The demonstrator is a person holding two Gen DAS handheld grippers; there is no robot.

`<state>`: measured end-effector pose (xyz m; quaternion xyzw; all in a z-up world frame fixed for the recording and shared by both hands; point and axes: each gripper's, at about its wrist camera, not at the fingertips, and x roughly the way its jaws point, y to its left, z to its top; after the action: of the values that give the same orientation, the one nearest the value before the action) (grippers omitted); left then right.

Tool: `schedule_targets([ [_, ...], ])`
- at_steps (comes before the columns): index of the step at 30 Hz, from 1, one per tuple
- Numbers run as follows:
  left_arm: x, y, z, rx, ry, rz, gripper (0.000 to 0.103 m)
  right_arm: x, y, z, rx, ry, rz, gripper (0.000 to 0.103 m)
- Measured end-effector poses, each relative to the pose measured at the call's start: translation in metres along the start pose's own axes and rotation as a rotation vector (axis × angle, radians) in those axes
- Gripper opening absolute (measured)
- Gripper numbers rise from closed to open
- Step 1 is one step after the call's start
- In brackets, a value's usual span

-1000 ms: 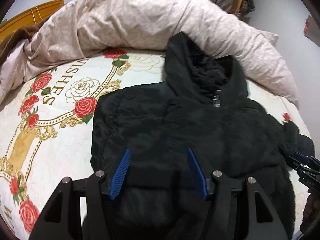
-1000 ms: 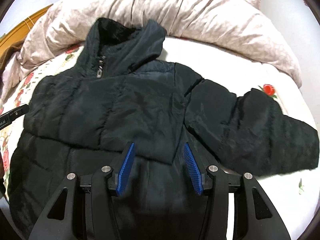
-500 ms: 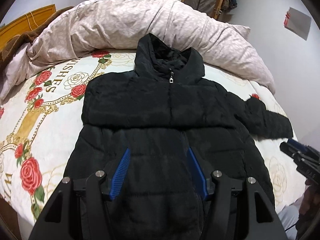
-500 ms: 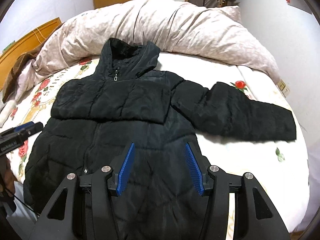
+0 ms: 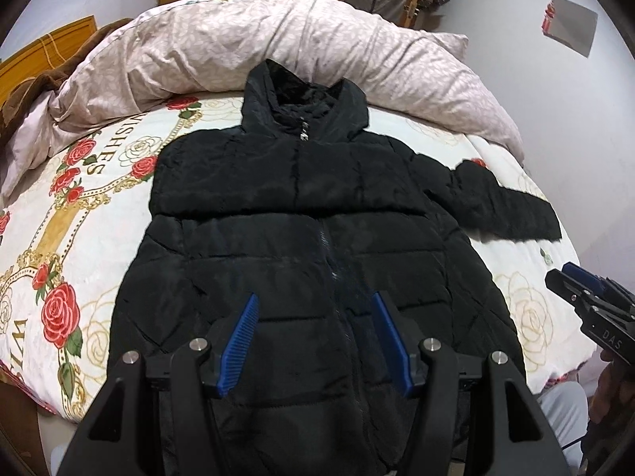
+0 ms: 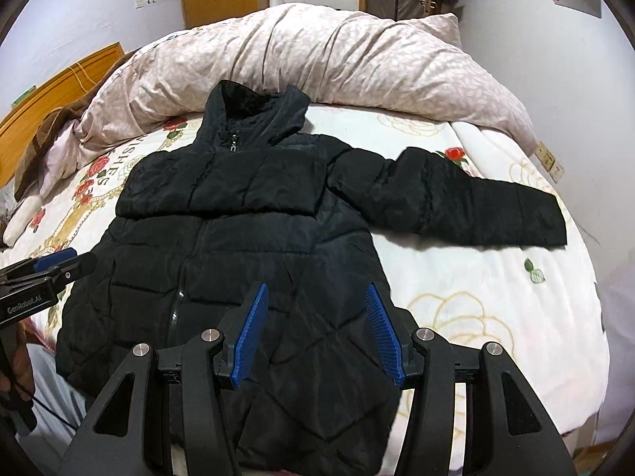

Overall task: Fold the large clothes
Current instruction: 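Move the right gripper to the cuff of the other sleeve, then grasp the sleeve cuff with the right gripper and lift it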

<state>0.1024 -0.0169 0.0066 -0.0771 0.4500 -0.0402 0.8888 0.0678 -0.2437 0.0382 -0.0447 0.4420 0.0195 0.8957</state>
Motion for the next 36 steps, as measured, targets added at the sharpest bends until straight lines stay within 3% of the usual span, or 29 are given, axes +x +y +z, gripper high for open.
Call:
schedule_targets([
  [4,0.003,-0.016,0.003,0.042,0.008,-0.014,0.062,0.0,-0.017,-0.005,0.041,0.0,-0.011,0.059],
  [14,0.048,-0.057,0.03,0.11,0.042,-0.053,0.063,0.025,-0.081,-0.006,0.158,0.021,-0.079,0.059],
  [27,0.126,-0.084,0.077,0.166,0.059,-0.057,0.063,0.089,-0.168,0.015,0.314,0.049,-0.145,0.059],
  [36,0.191,-0.08,0.114,0.168,0.054,-0.039,0.063,0.149,-0.238,0.023,0.462,0.076,-0.184,0.059],
])
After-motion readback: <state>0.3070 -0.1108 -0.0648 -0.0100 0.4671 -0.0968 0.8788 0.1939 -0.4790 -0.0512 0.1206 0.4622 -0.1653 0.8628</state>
